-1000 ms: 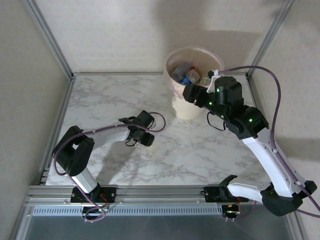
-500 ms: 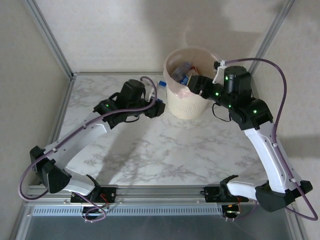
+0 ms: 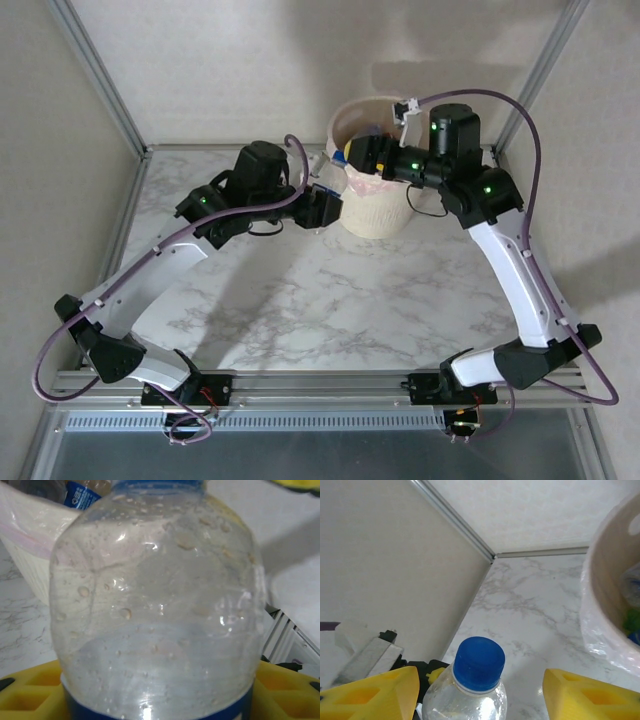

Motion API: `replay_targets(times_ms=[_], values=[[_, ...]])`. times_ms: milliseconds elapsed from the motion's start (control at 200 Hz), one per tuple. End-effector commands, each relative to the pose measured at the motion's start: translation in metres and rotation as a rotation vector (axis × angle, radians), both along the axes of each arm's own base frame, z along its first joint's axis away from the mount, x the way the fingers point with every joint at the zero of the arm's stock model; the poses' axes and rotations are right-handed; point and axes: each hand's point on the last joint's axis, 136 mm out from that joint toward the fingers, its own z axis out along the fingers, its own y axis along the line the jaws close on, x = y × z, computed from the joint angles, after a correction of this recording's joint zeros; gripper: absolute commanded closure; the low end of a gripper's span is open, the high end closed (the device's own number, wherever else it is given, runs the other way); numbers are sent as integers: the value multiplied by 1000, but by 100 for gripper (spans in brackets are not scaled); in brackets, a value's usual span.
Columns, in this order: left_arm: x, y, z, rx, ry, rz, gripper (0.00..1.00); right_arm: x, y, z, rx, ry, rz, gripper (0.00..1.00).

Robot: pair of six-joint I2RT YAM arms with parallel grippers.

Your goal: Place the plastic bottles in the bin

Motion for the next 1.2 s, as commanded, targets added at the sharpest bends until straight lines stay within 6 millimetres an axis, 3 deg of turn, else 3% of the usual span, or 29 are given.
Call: replay_targets(times_ms=[0, 385, 681, 881, 1001, 1116, 1196], values=[[-9, -3, 19, -40, -8, -29, 42, -3, 12, 3, 56, 6, 70, 33], [-13, -4, 17, -22, 1, -56, 43, 13, 20, -14, 69, 35, 65, 38], [-10, -1, 22, -21, -18, -35, 41, 12, 24, -8, 103, 25, 86, 67], [0, 5, 26, -19, -50, 28, 22, 10, 21, -1, 117, 12, 74, 82], [4, 8, 28, -23, -76, 56, 1, 11, 19, 5, 126, 5, 54, 87], [9, 17, 35, -19, -115, 107, 1, 21, 8, 13, 116, -15, -10, 87], [12, 26, 46, -34, -149, 154, 0, 39, -16, 20, 114, -28, -113, 88]])
